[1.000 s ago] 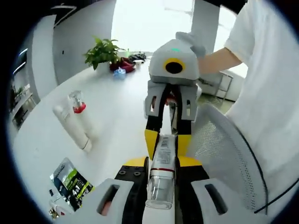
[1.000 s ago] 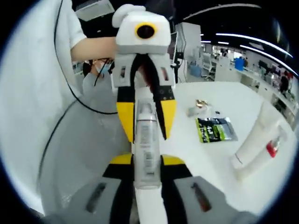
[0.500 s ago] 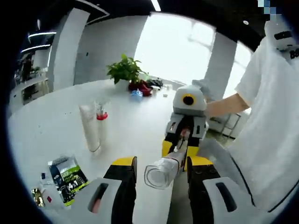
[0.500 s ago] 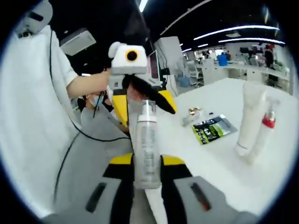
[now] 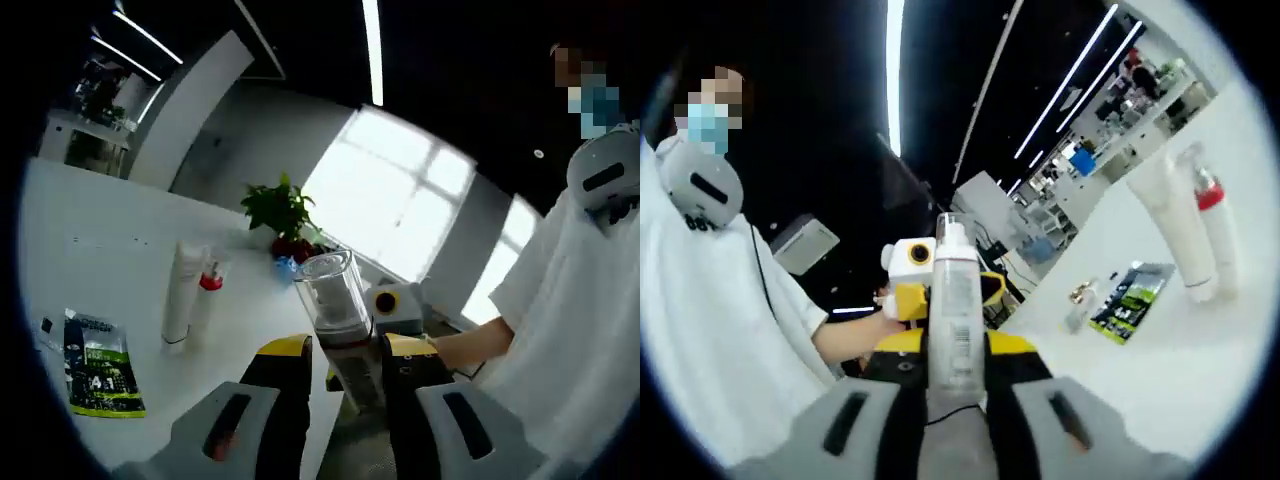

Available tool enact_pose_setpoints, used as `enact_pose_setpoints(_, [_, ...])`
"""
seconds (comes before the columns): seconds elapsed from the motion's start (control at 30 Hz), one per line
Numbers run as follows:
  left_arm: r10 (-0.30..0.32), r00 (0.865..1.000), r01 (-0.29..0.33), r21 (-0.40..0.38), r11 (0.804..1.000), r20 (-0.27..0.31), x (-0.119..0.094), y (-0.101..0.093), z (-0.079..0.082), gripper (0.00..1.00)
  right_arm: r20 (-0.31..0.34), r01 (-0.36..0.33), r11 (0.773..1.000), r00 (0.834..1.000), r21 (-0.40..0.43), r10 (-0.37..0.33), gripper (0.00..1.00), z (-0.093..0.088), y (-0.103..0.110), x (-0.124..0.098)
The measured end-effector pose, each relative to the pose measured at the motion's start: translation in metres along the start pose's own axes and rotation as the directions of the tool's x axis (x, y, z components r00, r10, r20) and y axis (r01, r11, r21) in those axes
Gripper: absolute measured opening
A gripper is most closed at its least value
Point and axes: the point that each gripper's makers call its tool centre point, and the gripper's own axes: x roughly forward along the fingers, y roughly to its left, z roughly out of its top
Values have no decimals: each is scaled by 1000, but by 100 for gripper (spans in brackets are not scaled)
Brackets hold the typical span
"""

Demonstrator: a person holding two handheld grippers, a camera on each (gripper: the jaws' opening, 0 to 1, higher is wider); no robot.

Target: Arrange the skincare products in the storage area until every visible bottle or jar stands upright without overlapping.

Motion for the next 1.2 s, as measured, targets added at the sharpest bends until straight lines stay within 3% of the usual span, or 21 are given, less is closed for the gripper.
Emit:
enact_pose_setpoints(0.2, [7, 1000, -6, -40, 999, 17, 2, 0, 2, 19, 6, 3, 1000, 1000, 14, -3, 21, -2, 1, 4])
enact_pose_setpoints(0.4, [45, 999, -45, -15, 999, -7, 3, 4, -2, 18, -28, 80, 996, 996, -47, -81, 23, -7, -7, 6])
enact_pose_setpoints(0.47, [79, 996, -79, 20, 997, -32, 3, 9, -5, 17, -62, 144, 986, 987, -89, -150, 25, -13, -18, 4])
enact_pose_setpoints(0.6, [151, 982, -138, 116, 984, -111, 3, 21, -15, 17, -180, 195, 957, 955, -215, -235, 34, -30, -31, -8])
enact_pose_setpoints(0.7, [164, 976, -142, 153, 978, -141, 5, 22, -20, 17, -196, 207, 952, 947, -227, -253, 37, -29, -32, -18])
enact_pose_setpoints(0.87, [196, 961, -152, 220, 963, -193, 7, 28, -30, 17, -151, 234, 942, 950, -241, -274, 35, -5, -31, -30])
enact_pose_setpoints(0.97, [205, 953, -145, 256, 956, -223, 11, 30, -36, 17, -78, 251, 939, 958, -237, -276, 35, 17, -27, -27])
enact_pose_setpoints(1.2, [198, 937, -102, 318, 943, -287, 21, 30, -50, 17, -43, 254, 930, 961, -268, -274, 36, 30, -22, -9])
